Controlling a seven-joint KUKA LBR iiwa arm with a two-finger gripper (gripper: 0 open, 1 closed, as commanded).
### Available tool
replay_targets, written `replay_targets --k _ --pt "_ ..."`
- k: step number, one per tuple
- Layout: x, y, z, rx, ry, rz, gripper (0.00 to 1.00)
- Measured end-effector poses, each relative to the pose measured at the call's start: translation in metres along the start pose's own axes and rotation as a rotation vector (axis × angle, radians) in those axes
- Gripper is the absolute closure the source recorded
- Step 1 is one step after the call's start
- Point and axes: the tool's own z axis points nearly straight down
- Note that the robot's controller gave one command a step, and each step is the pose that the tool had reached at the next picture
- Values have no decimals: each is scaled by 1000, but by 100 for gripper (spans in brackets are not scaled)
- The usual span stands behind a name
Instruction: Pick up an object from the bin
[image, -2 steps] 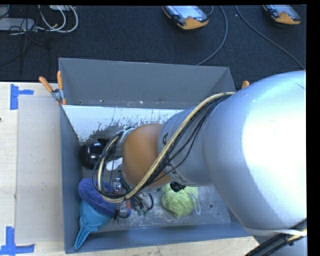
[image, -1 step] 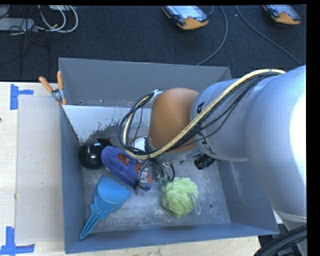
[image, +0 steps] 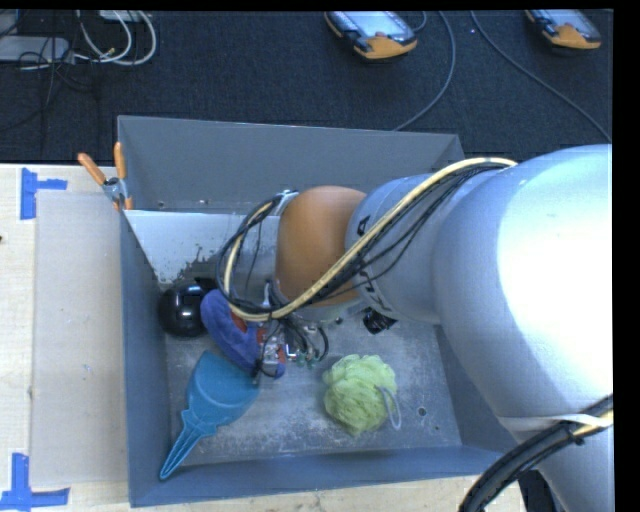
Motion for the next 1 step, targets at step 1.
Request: replay_targets --k 1 --pt "7 5 -1 2 1 -195 100"
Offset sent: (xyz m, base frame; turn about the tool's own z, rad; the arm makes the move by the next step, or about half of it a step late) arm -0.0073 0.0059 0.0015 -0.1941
